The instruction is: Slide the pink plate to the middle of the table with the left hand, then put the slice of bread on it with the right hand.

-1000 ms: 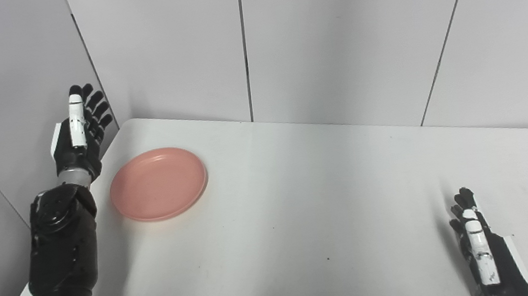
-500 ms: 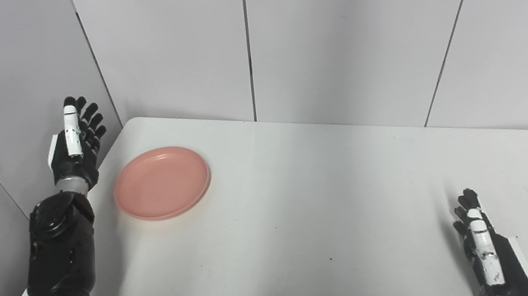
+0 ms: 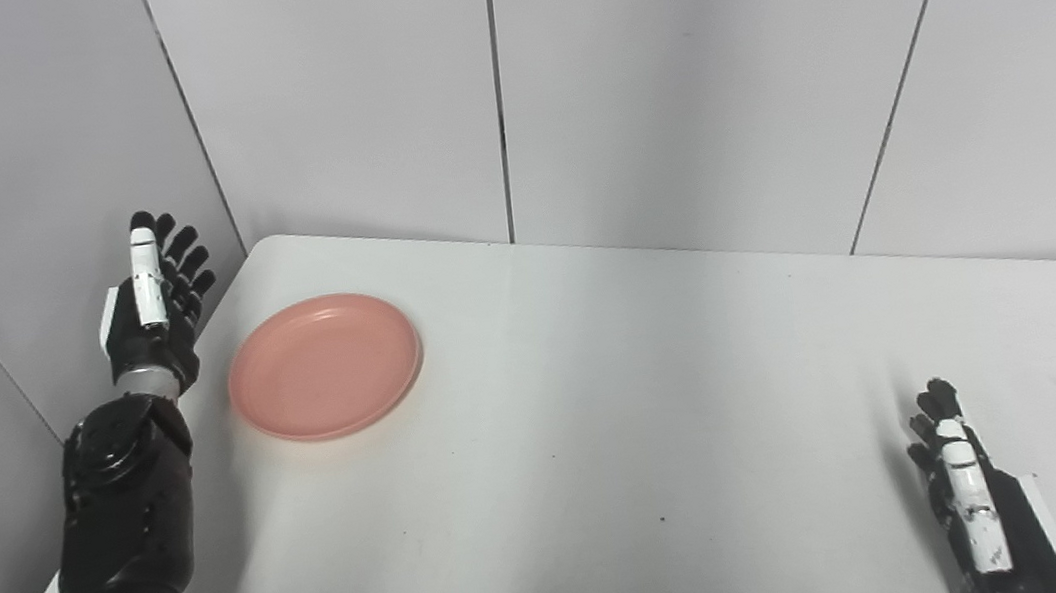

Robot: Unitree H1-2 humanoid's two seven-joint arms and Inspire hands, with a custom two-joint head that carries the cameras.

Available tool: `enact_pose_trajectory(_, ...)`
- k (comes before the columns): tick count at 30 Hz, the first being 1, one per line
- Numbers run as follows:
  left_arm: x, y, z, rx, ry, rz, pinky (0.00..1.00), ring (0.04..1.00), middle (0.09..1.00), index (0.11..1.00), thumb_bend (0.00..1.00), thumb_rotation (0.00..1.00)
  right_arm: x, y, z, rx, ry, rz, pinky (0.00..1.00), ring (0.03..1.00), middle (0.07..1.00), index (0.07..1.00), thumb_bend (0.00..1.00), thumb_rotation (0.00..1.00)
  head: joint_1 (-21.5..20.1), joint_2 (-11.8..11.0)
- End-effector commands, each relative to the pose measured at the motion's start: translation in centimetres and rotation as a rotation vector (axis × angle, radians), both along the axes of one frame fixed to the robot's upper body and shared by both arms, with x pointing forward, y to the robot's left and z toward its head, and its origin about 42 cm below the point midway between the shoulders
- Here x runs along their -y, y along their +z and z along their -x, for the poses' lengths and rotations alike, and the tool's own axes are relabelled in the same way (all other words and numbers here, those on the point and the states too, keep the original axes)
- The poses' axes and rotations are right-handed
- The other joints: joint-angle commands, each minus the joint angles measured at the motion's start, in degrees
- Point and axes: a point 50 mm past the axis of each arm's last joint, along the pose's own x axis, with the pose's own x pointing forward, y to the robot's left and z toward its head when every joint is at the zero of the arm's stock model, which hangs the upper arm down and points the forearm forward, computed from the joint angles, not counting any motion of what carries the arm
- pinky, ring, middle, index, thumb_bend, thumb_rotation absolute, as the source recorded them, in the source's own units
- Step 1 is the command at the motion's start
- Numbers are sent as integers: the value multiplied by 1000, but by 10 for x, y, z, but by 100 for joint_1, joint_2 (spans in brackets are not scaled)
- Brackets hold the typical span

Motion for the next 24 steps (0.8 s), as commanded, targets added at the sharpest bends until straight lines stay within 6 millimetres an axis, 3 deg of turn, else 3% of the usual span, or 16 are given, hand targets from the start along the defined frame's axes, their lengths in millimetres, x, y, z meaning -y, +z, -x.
enact_pose_trajectory(1,-6,19,-4,72,11,-19,964,957,954,940,552,1000,1,9,0,45,4,0,1000,1000,1000,1000,41,1000,32,12)
enact_pose_trajectory(24,-5,-17,2,16,4,65,985,961,960,945,526,1000,0,13,-1,55,7,6,1000,1000,1000,1000,11,1000,73,32)
